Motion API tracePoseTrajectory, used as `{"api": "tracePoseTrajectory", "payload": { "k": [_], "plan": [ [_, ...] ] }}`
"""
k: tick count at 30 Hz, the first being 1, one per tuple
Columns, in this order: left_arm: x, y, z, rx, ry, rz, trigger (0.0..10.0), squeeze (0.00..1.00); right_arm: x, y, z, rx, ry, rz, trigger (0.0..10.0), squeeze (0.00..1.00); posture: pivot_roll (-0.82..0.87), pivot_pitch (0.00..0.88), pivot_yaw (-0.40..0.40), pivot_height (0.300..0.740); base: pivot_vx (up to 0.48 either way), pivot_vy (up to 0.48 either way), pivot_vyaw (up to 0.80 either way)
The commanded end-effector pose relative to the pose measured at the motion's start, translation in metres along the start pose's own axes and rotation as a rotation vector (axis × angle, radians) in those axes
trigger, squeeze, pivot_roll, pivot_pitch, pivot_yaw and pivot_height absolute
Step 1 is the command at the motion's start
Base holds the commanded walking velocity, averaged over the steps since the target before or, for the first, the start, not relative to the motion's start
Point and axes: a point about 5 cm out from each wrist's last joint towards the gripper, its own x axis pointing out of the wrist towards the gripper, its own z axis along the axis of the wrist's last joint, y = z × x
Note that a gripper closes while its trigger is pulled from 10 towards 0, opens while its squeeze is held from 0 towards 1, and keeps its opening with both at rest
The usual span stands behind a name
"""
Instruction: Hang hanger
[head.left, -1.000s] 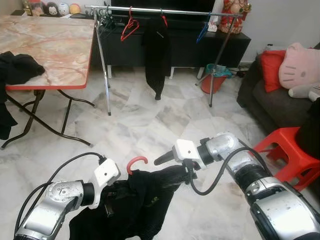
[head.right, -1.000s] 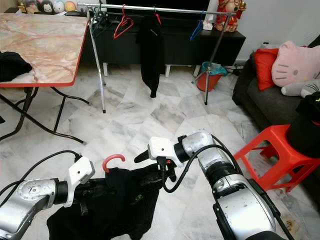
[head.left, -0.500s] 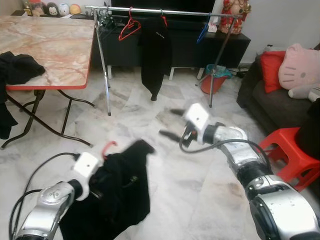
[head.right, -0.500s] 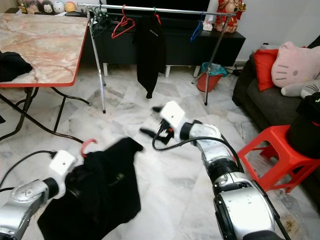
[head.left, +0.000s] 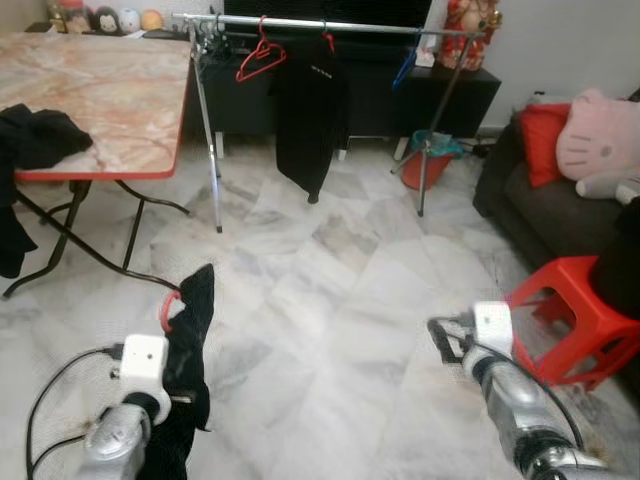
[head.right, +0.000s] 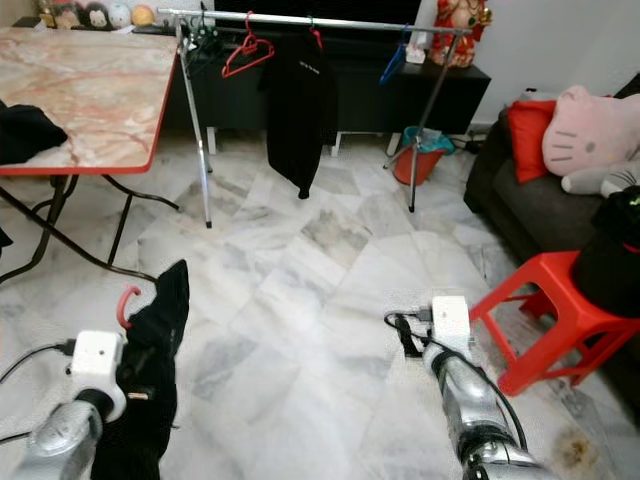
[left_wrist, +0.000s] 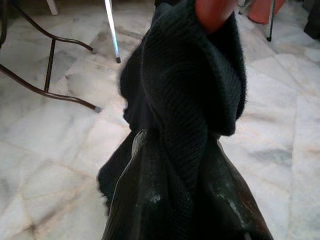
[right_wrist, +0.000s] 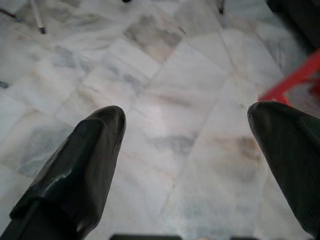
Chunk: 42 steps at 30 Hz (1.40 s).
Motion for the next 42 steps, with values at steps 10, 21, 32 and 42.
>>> {"api": "tracePoseTrajectory", "payload": {
  "k": [10,21,32,42],
  "plan": [
    [-0.005,-0.018,-0.004,-0.054,-0.06,0.062,10.0,0.0,-0.026,-0.015,-0.06,0.099,0.182,-0.153,10.0,0.0,0.08,0.0,-0.057,0.74,0.0,0.0,0.0],
    [0.003,-0.01,-0.01,-0.07,-0.051,0.08,10.0,0.0,-0.062,-0.008,-0.119,0.083,0.334,-0.183,10.0,0.0,0.08,0.0,-0.05,0.74,0.0,0.0,0.0],
    [-0.005,0.011,-0.016,-0.006,-0.035,0.13,10.0,0.0,-0.092,0.003,-0.159,0.094,0.467,-0.148,10.0,0.0,0.13,0.0,-0.034,0.74,0.0,0.0,0.0],
    [-0.003,0.01,-0.001,0.014,-0.094,0.11,10.0,0.0,-0.089,0.003,-0.156,0.128,0.472,-0.178,10.0,0.0,0.15,0.0,-0.039,0.74,0.295,0.0,0.0]
  ]
}}
